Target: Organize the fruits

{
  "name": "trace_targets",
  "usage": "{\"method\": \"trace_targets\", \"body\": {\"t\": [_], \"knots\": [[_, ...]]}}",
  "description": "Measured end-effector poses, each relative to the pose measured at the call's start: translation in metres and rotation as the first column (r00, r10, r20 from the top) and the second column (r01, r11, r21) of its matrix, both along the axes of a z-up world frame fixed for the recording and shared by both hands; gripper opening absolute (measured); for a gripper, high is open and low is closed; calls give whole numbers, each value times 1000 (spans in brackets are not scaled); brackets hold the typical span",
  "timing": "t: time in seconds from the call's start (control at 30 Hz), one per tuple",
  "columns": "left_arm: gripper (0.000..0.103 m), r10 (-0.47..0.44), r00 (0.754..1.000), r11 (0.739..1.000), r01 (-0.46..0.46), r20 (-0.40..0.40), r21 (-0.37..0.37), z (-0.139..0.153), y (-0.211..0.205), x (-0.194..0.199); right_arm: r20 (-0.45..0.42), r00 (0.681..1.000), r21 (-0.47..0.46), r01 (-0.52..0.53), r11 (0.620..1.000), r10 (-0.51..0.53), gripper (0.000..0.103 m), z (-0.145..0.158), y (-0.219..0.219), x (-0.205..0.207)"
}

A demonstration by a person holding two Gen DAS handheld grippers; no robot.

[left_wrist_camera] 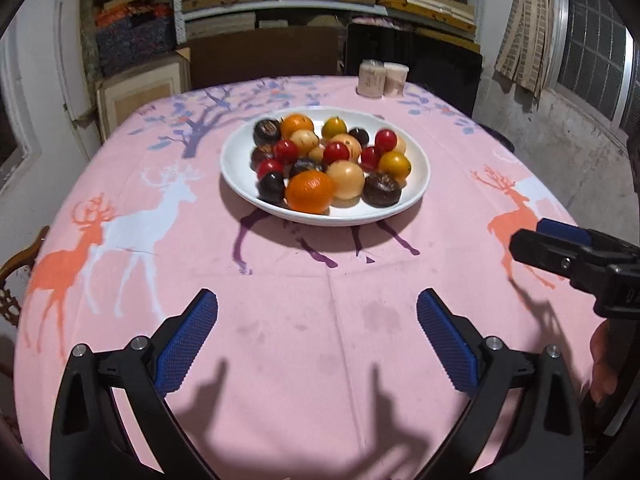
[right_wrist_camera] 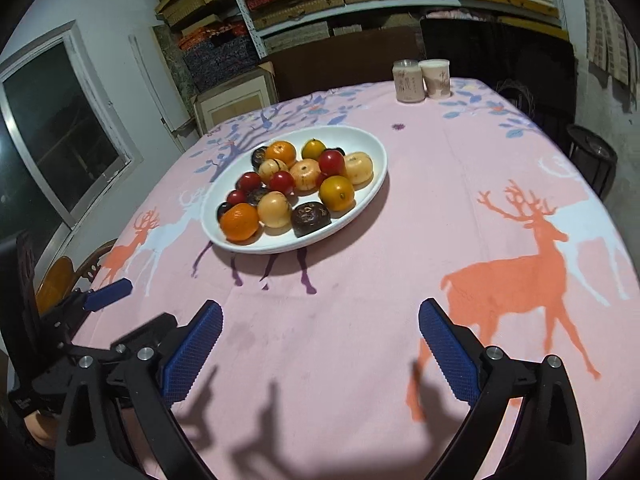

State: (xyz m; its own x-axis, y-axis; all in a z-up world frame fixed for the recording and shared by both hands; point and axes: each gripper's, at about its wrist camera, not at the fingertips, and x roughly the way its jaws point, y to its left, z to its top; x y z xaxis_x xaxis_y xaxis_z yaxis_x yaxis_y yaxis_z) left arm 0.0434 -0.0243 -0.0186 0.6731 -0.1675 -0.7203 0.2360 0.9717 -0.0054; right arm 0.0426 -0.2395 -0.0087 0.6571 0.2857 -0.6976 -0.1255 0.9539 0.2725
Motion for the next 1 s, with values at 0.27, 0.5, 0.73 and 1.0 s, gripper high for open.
{"method": "trace_targets", "body": {"t": [0.27,0.5,0.73,1.0], "knots": [[98,55,981,998,-61,185,29,59,6,-77,127,992,-22,-20,1000,23,99,54,0,-68],[98,75,965,995,-88,251,41,82,5,-110,167,985,-55,-42,998,50,99,63,9,-96],[98,79,971,997,-83,227,7,82,8,-115,174,983,-73,-54,996,66,99,61,13,-102],[98,89,969,995,-96,232,20,79,7,-112,155,987,-52,-34,998,42,99,55,9,-99]]}}
